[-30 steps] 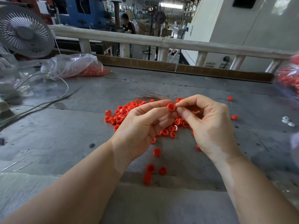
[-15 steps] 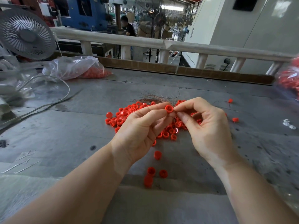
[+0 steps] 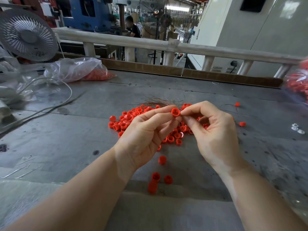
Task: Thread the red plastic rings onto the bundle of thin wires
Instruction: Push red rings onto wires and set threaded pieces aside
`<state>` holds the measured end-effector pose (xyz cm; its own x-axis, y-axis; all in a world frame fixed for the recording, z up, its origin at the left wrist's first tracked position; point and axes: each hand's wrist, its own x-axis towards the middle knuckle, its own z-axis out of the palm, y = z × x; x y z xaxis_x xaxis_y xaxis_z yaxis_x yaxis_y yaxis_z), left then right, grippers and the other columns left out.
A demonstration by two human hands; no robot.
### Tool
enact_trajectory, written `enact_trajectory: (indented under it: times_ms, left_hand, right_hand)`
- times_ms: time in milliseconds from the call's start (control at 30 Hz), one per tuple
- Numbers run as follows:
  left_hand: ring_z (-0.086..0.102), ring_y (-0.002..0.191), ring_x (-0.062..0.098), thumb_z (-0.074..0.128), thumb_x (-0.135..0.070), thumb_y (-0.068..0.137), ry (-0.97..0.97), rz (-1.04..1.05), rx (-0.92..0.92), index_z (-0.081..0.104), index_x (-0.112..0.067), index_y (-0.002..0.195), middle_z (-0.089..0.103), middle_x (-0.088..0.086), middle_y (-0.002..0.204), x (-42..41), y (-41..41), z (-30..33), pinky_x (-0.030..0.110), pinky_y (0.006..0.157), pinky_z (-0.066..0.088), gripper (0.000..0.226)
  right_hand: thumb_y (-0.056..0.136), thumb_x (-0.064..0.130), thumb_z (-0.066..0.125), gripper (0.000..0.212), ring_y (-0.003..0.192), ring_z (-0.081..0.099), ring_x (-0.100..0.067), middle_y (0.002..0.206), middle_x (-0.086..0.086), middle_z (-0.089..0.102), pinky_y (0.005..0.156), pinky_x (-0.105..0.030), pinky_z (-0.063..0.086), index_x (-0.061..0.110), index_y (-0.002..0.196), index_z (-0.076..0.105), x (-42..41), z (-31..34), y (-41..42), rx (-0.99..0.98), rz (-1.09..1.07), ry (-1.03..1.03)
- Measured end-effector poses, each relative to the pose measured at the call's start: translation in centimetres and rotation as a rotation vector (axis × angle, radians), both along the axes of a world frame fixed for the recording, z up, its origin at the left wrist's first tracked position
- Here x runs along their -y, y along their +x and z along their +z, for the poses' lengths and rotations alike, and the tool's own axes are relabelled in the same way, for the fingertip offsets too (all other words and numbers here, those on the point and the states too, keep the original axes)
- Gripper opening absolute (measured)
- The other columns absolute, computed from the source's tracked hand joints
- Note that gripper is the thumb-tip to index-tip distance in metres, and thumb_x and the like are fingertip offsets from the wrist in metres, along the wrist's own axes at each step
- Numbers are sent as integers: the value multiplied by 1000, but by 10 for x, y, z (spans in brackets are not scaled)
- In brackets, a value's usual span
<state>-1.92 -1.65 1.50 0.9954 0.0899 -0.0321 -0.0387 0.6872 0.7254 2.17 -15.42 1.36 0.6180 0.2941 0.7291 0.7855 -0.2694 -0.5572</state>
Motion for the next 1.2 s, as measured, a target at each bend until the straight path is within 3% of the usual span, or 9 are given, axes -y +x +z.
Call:
enact_trajectory:
  times_ms: [167,300,467,700,1000,1200]
  left_hand:
    - [71,69,17,52,3,72,-48,-54,-42,75,-1,75,72,15,79,-1,0,1,16,58,55,24]
    - [71,73,16,56,3,63,-2,-31,-19,75,-3,80,72,14,81,0,0,0,17,63,56,26]
    - [71,72,12,58,3,63,60,-2,0,75,-4,81,73,10,79,1,0,-2,15,62,55,26]
    - [71,67,14,54,1,61,4,-55,-35,76,-3,74,72,12,76,-1,-1,1,16,58,54,26]
    - [71,71,15,58,1,64,39,-32,-32,72,2,86,72,13,80,-2,0,-2,16,59,55,26]
    - [71,69,16,60,0,63,48,3,-22,75,0,78,72,14,77,-1,0,-2,16,58,54,22]
  right_hand:
    - [81,-3,68,14,71,57,-1,76,-2,67,67,-5,39,12,81,69,0,0,1,-12,-9,-2]
    - [81,-1,69,16,73,60,-3,77,2,68,68,-6,41,15,82,69,0,0,1,-22,-8,9]
    - [79,-3,69,21,68,58,8,73,15,64,65,-2,39,18,79,65,-1,0,0,-32,3,32]
    - [79,-2,70,21,64,57,4,70,13,64,63,-4,39,18,78,65,1,0,1,-41,-7,28]
    - [79,-2,70,21,67,58,4,70,15,64,63,-5,40,18,77,66,1,3,-2,-45,-2,14]
    - [78,-3,70,20,65,58,5,69,15,63,63,-5,40,17,77,66,0,3,-2,-57,2,17]
